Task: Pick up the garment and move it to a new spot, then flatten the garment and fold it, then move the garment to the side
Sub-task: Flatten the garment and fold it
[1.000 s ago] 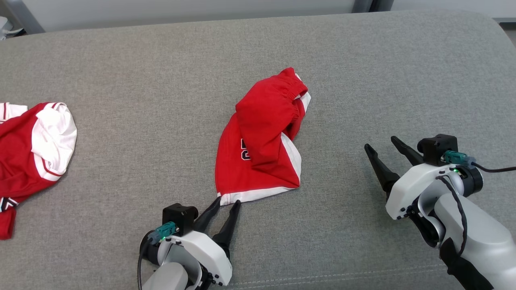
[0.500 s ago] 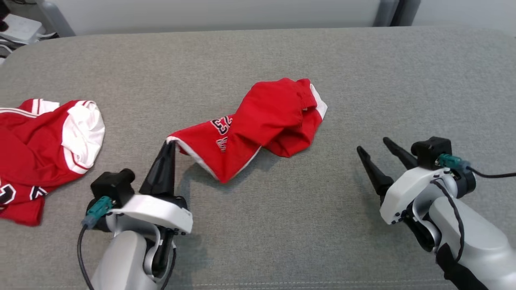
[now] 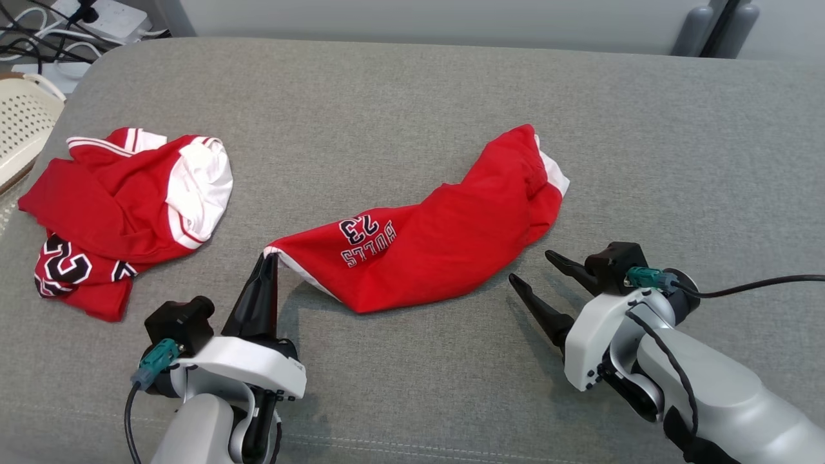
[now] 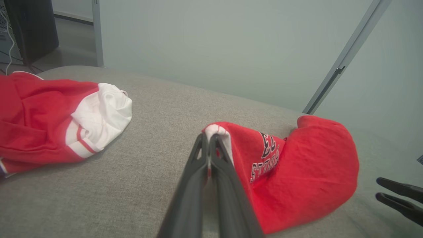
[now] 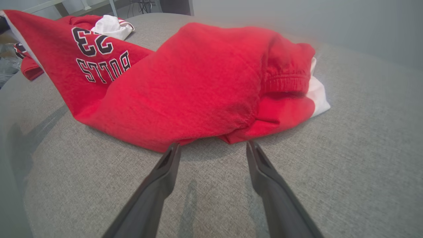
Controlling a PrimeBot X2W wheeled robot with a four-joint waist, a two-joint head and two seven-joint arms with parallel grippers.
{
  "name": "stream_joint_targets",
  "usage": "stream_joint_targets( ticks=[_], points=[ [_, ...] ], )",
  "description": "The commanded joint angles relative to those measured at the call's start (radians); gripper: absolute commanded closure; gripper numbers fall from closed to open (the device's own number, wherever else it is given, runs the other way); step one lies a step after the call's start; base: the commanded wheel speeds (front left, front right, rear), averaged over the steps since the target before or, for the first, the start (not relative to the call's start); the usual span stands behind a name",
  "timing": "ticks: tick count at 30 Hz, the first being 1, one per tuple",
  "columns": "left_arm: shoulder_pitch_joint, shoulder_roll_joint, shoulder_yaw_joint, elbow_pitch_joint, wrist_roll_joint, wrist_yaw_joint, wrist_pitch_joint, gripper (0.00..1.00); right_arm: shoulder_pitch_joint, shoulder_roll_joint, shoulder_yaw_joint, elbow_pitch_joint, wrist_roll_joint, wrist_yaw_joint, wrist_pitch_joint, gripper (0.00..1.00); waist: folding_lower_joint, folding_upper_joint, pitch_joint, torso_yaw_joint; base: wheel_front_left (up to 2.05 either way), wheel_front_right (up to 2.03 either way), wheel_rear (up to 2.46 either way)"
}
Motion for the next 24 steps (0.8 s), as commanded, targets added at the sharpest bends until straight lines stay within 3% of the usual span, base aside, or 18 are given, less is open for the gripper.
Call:
stream_joint_targets(
  ticks=[1,16,17,18,19,20,24],
  points=[
    [-0.026,0.015,0.024,-0.025,-0.004,-0.001,-0.006,1.00,-0.003,0.008,0.009,-0.004,0.011,0.000,0.000,0.00,0.0000,0.0000,0.008,0.014,0.00,0.00,0.00],
    [-0.045,0.015,-0.040,-0.067,-0.015,0.002,-0.006,1.00,-0.057,0.074,0.041,0.141,0.187,0.000,0.007,0.00,0.0000,0.0000,0.041,0.127,0.00,0.00,0.00],
    [-0.045,0.015,-0.045,-0.067,-0.016,0.001,-0.006,1.00,-0.060,0.077,0.047,0.145,0.194,0.000,0.006,0.09,0.0000,0.0000,0.042,0.132,0.00,0.00,0.00],
    [-0.045,0.015,-0.049,-0.068,-0.017,0.001,-0.006,1.00,-0.062,0.080,0.048,0.145,0.204,0.000,0.002,0.62,0.0000,0.0000,0.043,0.136,0.00,0.00,0.00],
    [-0.045,0.015,-0.053,-0.068,-0.017,0.001,-0.006,1.00,-0.065,0.081,0.047,0.145,0.213,0.000,-0.003,0.89,0.0000,0.0000,0.043,0.139,0.00,0.00,0.00],
    [-0.044,0.015,-0.055,-0.068,-0.017,0.001,-0.006,1.00,-0.069,0.080,0.046,0.143,0.219,0.000,-0.009,1.00,0.0000,0.0000,0.041,0.141,0.00,0.00,0.00],
    [-0.036,0.015,-0.043,-0.073,-0.008,0.002,-0.006,1.00,-0.071,0.058,0.015,0.115,0.246,0.000,-0.025,1.00,0.0000,0.0000,0.023,0.130,0.00,0.00,0.00]
  ],
)
